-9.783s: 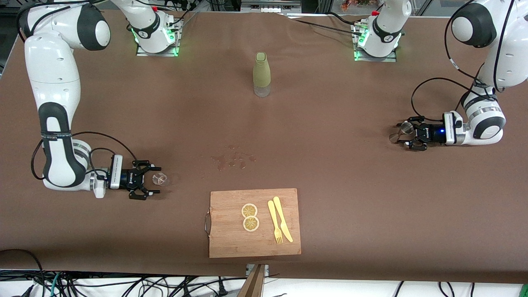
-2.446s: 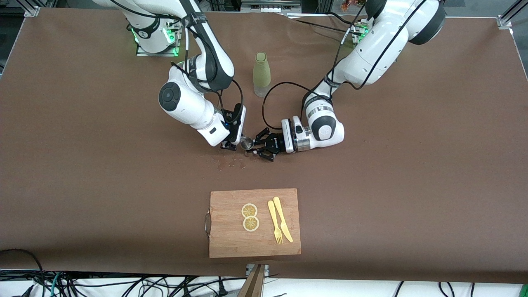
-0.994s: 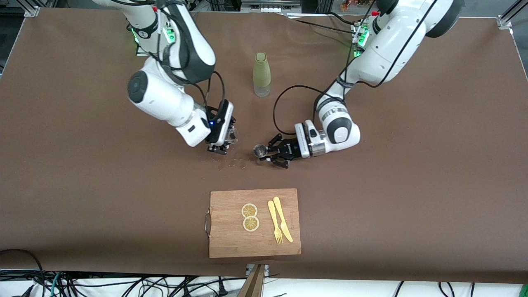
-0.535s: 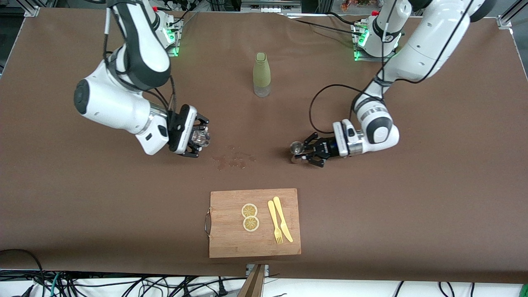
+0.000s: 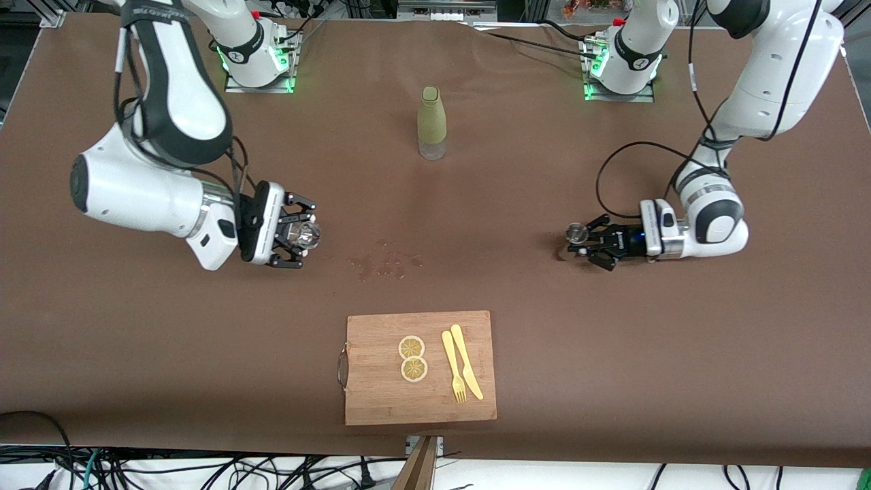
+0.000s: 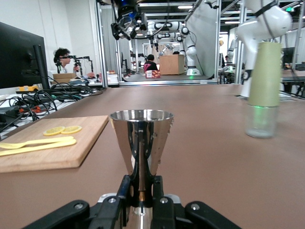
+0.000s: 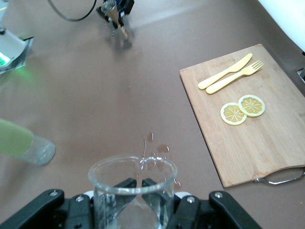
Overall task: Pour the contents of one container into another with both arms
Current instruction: 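Turn the jigger upright and move both grippers apart to their sides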
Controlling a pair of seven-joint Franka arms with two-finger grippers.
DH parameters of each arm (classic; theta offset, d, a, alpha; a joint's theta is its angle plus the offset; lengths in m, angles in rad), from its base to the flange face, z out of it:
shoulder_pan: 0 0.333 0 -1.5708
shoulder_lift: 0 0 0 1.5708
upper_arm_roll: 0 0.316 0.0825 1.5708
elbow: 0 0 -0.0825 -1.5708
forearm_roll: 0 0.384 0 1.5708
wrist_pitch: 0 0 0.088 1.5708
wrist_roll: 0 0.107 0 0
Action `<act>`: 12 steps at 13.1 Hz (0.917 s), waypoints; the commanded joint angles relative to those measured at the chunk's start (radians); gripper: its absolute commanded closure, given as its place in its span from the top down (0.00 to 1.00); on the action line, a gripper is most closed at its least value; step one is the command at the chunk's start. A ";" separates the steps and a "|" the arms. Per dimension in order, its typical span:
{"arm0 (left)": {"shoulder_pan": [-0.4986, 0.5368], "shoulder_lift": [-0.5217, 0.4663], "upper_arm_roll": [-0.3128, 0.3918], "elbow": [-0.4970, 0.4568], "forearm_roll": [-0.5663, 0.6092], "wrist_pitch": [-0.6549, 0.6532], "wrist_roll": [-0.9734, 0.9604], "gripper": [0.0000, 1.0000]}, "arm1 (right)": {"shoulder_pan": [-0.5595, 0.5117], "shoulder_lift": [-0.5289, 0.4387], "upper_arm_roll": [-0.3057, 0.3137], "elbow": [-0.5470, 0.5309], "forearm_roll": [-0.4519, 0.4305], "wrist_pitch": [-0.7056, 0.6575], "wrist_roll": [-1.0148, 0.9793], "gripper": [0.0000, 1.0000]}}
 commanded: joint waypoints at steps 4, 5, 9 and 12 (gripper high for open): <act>0.062 -0.006 0.128 0.020 0.173 -0.170 0.116 0.00 | -0.139 0.125 0.024 0.094 0.092 -0.137 -0.258 0.12; 0.081 0.002 0.129 0.020 0.189 -0.188 0.133 0.00 | -0.164 0.142 0.024 0.097 0.108 -0.154 -0.310 0.12; 0.171 0.023 0.131 0.069 0.283 -0.225 0.159 0.00 | -0.234 0.222 0.022 0.112 0.170 -0.223 -0.521 0.12; 0.201 0.060 0.149 0.101 0.303 -0.259 0.193 0.00 | -0.276 0.295 0.019 0.112 0.234 -0.260 -0.708 0.12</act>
